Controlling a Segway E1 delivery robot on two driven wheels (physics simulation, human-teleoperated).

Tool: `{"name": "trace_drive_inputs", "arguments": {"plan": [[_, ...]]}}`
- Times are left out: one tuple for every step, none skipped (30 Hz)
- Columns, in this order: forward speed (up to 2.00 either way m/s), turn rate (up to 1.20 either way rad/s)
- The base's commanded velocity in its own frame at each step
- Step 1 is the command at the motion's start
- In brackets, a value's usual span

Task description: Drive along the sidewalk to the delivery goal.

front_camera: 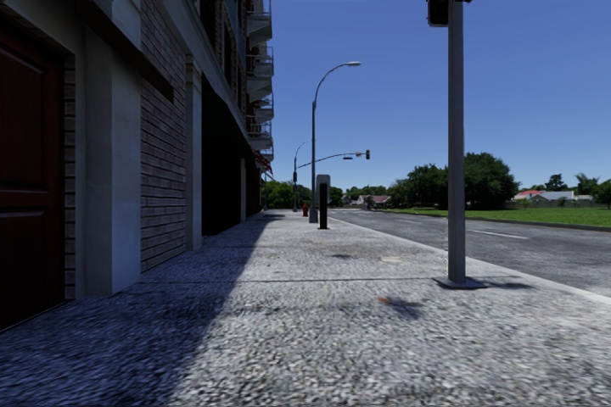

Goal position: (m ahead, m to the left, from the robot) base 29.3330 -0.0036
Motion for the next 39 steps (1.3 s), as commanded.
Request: {"name": "trace_drive_inputs", "arguments": {"plan": [[2.00, 0.00], [2.00, 0.00], [2.00, 0.00], [2.00, 0.00], [2.00, 0.00], [2.00, 0.00], [2.00, 0.00], [2.00, 0.00], [2.00, 0.00], [2.00, 0.00], [2.00, 0.00], [2.00, 0.00], [2.00, 0.00], [2.00, 0.00], [2.00, 0.00], [2.00, 0.00], [2.00, 0.00], [2.00, 0.00], [2.00, 0.00], [2.00, 0.00], [2.00, 0.00], [2.00, 0.00], [2.00, 0.00], [2.00, 0.00], [2.00, 0.00], [2.00, 0.00], [2.00, 0.00], [2.00, 0.00], [2.00, 0.00], [2.00, 0.00], [2.00, 0.00], [2.00, 0.00], [2.00, 0.00], [2.00, 0.00], [2.00, 0.00], [2.00, 0.00], [2.00, 0.00], [2.00, 0.00], [2.00, 0.00]]}}
